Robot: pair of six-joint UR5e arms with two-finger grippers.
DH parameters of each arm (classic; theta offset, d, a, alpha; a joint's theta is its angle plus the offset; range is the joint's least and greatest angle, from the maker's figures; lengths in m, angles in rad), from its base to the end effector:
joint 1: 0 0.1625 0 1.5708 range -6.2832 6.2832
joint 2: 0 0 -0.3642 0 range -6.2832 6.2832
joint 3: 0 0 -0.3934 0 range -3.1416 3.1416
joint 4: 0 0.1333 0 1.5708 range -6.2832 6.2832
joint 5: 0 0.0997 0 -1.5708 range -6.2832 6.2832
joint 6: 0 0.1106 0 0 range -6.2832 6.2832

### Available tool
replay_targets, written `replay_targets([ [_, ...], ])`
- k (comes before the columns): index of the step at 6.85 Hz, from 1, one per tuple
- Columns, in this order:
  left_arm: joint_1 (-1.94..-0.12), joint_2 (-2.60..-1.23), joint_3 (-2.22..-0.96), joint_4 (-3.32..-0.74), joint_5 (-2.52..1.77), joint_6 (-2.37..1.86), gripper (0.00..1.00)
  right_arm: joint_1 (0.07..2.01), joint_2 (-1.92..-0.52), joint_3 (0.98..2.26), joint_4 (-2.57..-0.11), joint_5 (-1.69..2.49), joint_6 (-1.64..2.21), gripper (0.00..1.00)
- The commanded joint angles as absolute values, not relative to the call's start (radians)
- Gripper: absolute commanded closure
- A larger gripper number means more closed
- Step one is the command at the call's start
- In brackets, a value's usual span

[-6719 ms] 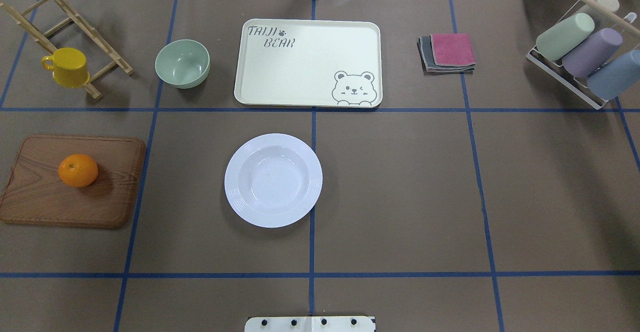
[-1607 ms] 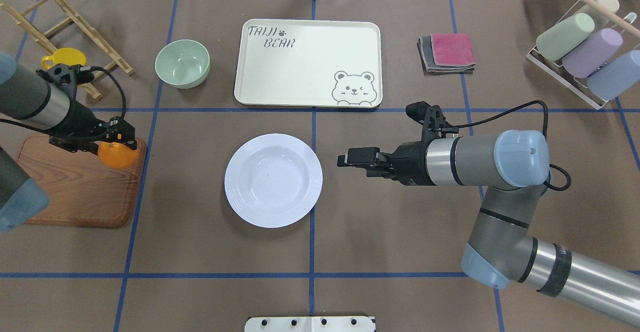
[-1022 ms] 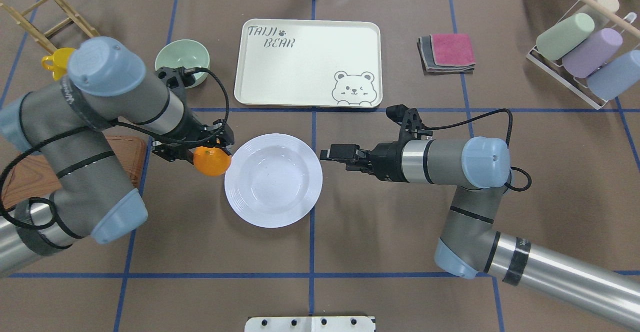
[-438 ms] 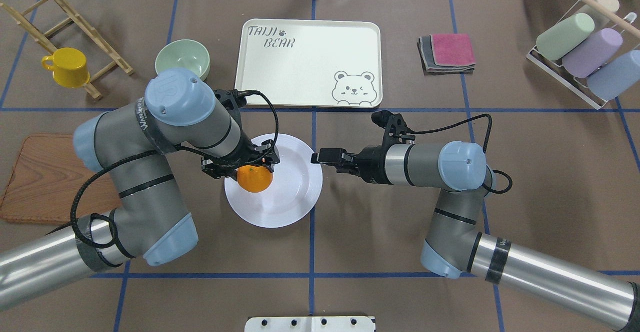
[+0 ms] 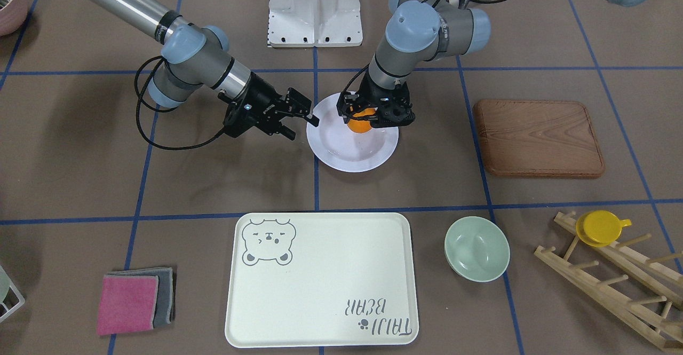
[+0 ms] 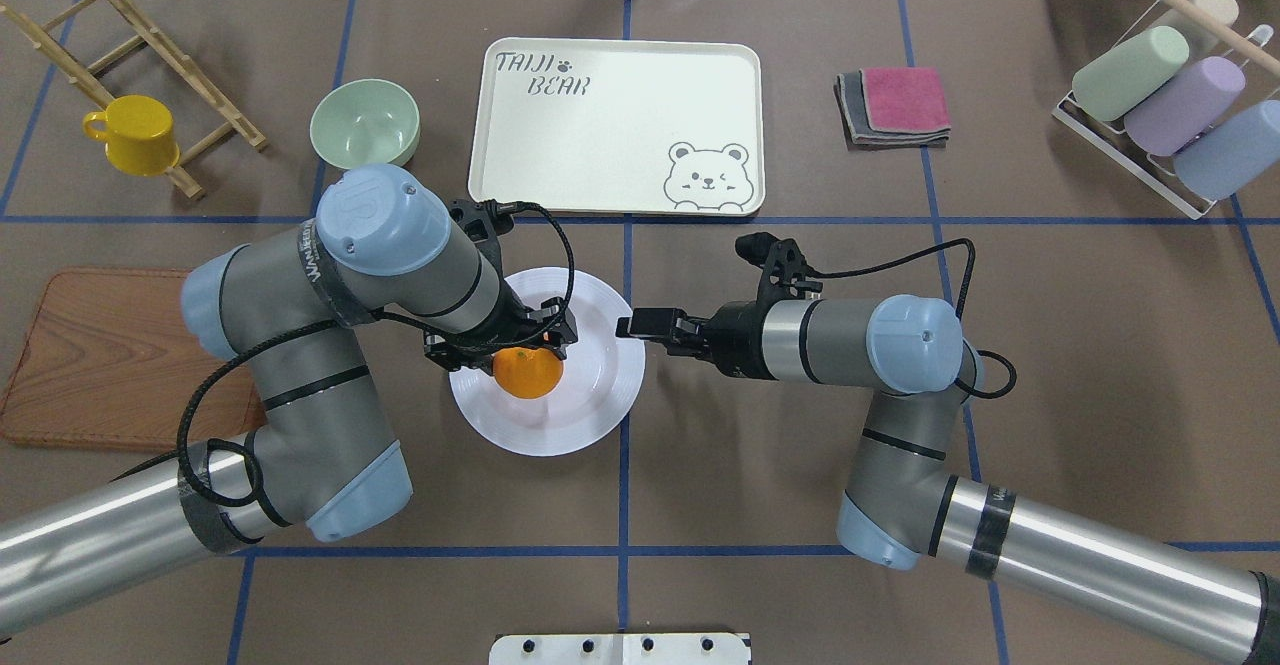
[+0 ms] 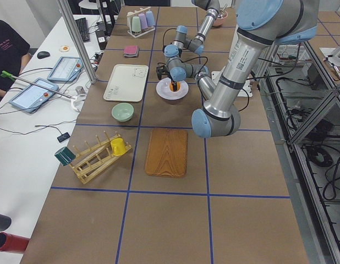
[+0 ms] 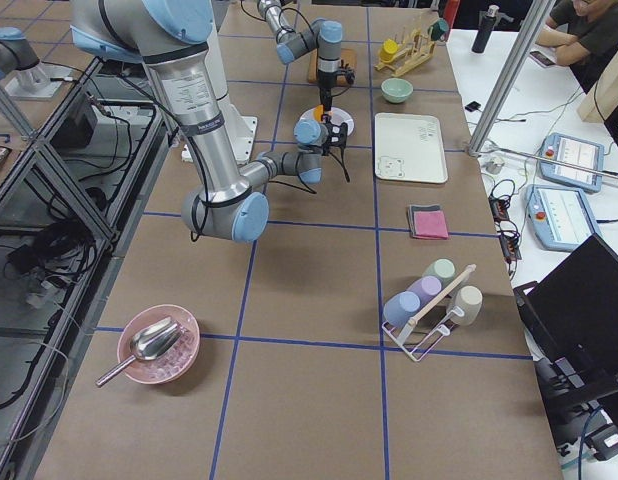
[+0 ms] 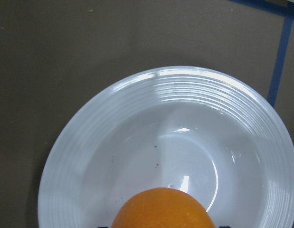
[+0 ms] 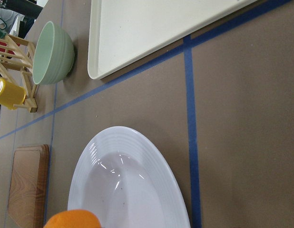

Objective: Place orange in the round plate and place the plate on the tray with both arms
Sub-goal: 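Lower the orange into the plate and open the left gripper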

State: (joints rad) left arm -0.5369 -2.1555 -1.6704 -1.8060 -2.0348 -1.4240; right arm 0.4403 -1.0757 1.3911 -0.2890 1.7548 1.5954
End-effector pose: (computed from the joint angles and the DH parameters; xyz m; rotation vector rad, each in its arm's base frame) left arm 0.5113 -0.4019 0.1982 -0.1030 0.9935 -0.1439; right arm -0.5426 -0.3806 0.2584 0.1888 -1.5897 0.2146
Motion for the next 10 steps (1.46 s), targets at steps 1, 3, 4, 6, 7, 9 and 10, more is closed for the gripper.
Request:
replay_targets([
  [1, -0.54, -2.151, -1.677, -1.813, -2.007, -1.425, 0.01, 0.417, -1.06, 1.376, -0.288, 1.729, 1.595, 0.11],
  [3, -0.569, -2.135, -1.713, -1.807, -2.013, -1.416, 0.01, 0.411, -1.057, 1.365, -0.288, 1.73, 1.594, 0.13],
  [4, -0.589, -2.091, -1.761, -1.804, -2.017, -1.41, 0.01, 0.405, -1.027, 1.333, -0.287, 1.729, 1.592, 0.13],
  [6, -0.658, -2.057, -1.792, -1.799, -2.093, -1.407, 0.01, 0.39, -1.0, 1.313, -0.281, 1.714, 1.592, 0.22],
  [7, -0.676, -2.056, -1.792, -1.799, -2.105, -1.378, 0.02, 0.39, -1.0, 1.318, -0.275, 1.716, 1.595, 0.42],
  [9, -0.69, -2.048, -1.795, -1.798, -2.105, -1.355, 0.02, 0.397, -1.002, 1.322, -0.217, 1.718, 1.608, 0.67],
  [10, -0.696, -2.048, -1.795, -1.798, -2.112, -1.355, 0.02, 0.4, -1.003, 1.322, -0.181, 1.718, 1.618, 0.68],
])
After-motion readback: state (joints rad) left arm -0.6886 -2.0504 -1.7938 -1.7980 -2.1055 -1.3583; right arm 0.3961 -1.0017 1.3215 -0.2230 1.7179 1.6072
